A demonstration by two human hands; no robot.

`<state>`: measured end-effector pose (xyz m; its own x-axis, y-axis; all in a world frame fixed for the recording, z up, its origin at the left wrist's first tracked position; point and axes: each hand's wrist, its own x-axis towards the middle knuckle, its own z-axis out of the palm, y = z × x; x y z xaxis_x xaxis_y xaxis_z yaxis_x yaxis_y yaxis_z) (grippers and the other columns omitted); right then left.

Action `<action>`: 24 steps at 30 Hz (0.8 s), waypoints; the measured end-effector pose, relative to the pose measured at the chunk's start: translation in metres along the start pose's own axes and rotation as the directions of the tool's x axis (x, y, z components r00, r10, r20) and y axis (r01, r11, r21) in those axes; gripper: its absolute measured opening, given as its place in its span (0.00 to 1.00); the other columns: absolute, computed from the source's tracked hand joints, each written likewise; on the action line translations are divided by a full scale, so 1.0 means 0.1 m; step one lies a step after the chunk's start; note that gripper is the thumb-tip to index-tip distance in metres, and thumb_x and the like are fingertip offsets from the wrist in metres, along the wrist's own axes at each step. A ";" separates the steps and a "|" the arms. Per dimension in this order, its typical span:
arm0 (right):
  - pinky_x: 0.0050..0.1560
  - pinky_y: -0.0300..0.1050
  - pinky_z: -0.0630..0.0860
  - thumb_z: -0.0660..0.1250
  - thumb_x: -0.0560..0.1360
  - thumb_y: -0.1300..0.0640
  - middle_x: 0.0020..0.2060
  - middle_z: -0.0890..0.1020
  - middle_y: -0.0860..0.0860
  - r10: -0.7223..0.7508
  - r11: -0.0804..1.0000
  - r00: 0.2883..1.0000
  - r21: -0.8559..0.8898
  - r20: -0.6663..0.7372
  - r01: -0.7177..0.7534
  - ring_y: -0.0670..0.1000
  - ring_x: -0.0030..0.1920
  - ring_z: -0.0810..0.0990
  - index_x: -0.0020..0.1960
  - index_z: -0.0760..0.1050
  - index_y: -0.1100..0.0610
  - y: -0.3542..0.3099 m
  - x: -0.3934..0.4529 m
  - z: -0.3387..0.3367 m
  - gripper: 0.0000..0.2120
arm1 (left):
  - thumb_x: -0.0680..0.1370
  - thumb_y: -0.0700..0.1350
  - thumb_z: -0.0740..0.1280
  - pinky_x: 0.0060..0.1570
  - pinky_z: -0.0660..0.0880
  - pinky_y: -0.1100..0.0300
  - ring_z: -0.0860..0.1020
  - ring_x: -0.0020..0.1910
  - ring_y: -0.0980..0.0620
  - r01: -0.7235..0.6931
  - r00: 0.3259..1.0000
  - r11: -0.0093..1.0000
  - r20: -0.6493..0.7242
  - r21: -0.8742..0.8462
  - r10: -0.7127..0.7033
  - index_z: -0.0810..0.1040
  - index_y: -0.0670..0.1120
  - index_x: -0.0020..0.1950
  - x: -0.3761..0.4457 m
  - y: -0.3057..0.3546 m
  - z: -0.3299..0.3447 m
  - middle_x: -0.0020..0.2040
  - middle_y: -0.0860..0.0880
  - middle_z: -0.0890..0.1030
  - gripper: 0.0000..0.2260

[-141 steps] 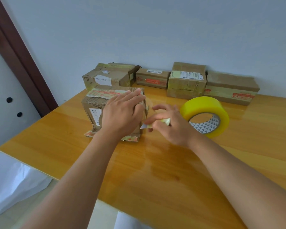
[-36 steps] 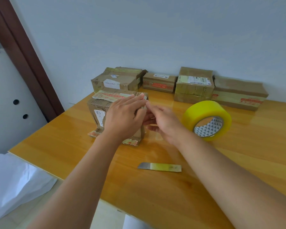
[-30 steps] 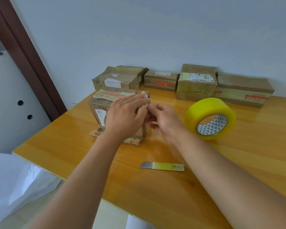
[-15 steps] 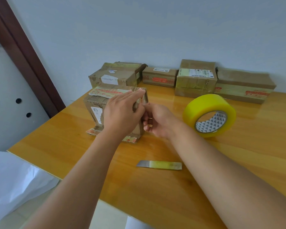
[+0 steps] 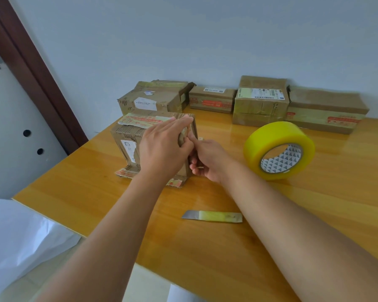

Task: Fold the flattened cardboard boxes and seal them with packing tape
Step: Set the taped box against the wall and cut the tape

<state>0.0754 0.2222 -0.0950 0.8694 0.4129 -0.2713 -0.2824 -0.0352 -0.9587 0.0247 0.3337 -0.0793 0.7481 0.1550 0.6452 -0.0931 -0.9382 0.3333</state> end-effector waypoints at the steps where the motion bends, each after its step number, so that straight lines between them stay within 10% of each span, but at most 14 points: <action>1: 0.26 0.40 0.68 0.61 0.80 0.39 0.26 0.71 0.51 -0.013 1.000 1.000 0.004 0.001 0.013 0.49 0.27 0.70 0.42 0.75 0.57 0.01 0.00 -0.01 0.22 | 0.72 0.43 0.70 0.63 0.71 0.49 0.77 0.66 0.49 0.000 1.000 1.000 -0.010 0.005 0.000 0.80 0.52 0.65 0.00 0.01 0.01 0.60 0.50 0.83 0.20; 12: 0.31 0.42 0.73 0.61 0.83 0.50 0.32 0.77 0.54 -0.064 0.997 0.997 -0.031 -0.031 0.063 0.50 0.30 0.74 0.49 0.77 0.60 -0.02 -0.10 -0.01 0.15 | 0.77 0.47 0.66 0.69 0.64 0.54 0.73 0.69 0.51 -0.003 0.998 0.994 0.058 0.113 -0.003 0.69 0.54 0.74 0.01 0.08 -0.01 0.65 0.51 0.80 0.25; 17: 0.41 0.51 0.78 0.60 0.80 0.38 0.48 0.85 0.61 -0.160 0.983 0.978 -0.108 -0.133 0.146 0.61 0.45 0.82 0.57 0.79 0.62 -0.19 -0.16 0.11 0.26 | 0.81 0.45 0.60 0.70 0.57 0.61 0.72 0.68 0.53 0.041 0.996 0.988 0.078 0.146 -0.053 0.55 0.49 0.81 -0.01 0.24 -0.02 0.65 0.50 0.79 0.29; 24: 0.51 0.57 0.82 0.58 0.81 0.39 0.49 0.85 0.58 -0.135 0.912 0.990 -0.397 -0.050 0.105 0.58 0.44 0.84 0.54 0.77 0.55 -0.44 -0.30 0.18 0.20 | 0.77 0.45 0.64 0.56 0.71 0.57 0.75 0.58 0.54 0.108 0.949 0.983 0.309 -0.151 -0.057 0.49 0.55 0.81 -0.05 0.11 -0.39 0.71 0.51 0.73 0.37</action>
<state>0.0542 0.2280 -0.0427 0.9188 0.3679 -0.1430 -0.0057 -0.3500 -0.9367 -0.0054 0.3347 -0.0523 0.9187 0.1052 0.3807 -0.1095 -0.8583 0.5013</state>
